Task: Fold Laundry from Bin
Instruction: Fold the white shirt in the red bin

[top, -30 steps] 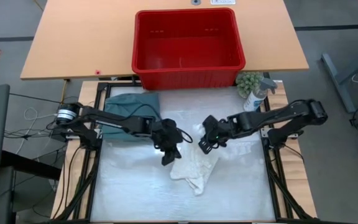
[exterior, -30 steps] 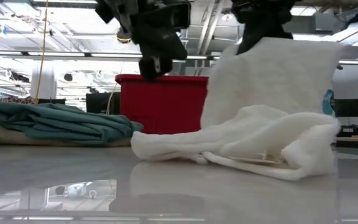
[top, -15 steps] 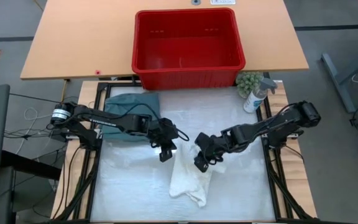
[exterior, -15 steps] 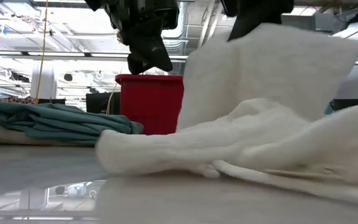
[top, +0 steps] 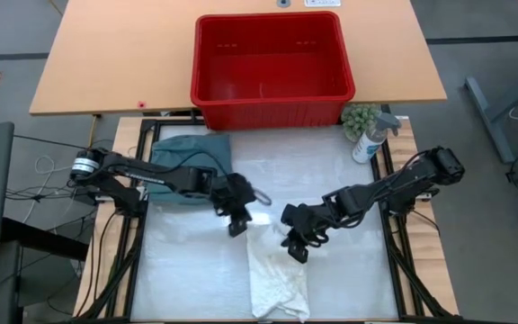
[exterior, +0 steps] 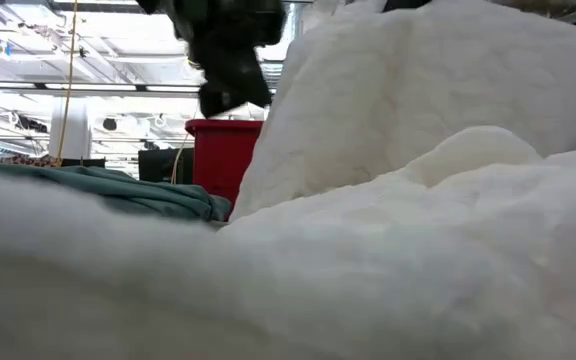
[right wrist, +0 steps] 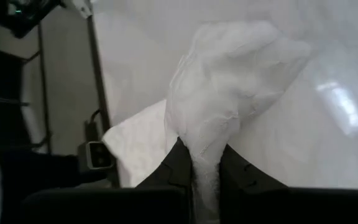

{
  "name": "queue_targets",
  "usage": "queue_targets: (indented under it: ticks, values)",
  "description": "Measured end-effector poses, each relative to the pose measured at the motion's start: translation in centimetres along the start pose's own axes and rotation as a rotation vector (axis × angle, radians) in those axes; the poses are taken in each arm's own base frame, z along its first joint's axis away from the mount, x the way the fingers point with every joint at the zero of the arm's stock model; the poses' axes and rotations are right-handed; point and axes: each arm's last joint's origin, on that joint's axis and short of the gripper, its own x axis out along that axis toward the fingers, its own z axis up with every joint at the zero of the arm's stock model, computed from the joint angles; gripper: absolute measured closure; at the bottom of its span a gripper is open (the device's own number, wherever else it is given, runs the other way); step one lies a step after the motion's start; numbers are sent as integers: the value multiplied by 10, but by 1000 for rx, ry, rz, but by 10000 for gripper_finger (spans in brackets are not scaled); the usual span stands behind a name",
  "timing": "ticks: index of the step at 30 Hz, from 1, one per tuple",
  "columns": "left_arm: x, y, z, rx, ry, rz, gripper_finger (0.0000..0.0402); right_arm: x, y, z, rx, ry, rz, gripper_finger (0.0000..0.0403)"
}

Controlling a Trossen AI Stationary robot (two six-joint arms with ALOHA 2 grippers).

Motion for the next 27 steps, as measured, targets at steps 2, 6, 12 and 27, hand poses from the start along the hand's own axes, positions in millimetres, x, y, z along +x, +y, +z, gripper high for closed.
queue_targets:
  ticks: [2,6,12,27]
  values:
    - [-16,-16,-9,12,17,2,402,0,-1,0,-14,-16,-34,343]
    - [-62,-52,-28,75,-129,105,401,-1,-12,3,-29,-1,-91,342]
    - [-53,-92,-63,125,-367,-9,401,-3,-24,13,-74,-9,-121,342]
    - [99,-112,-88,135,-274,-98,401,-6,-39,25,-190,9,-113,341]
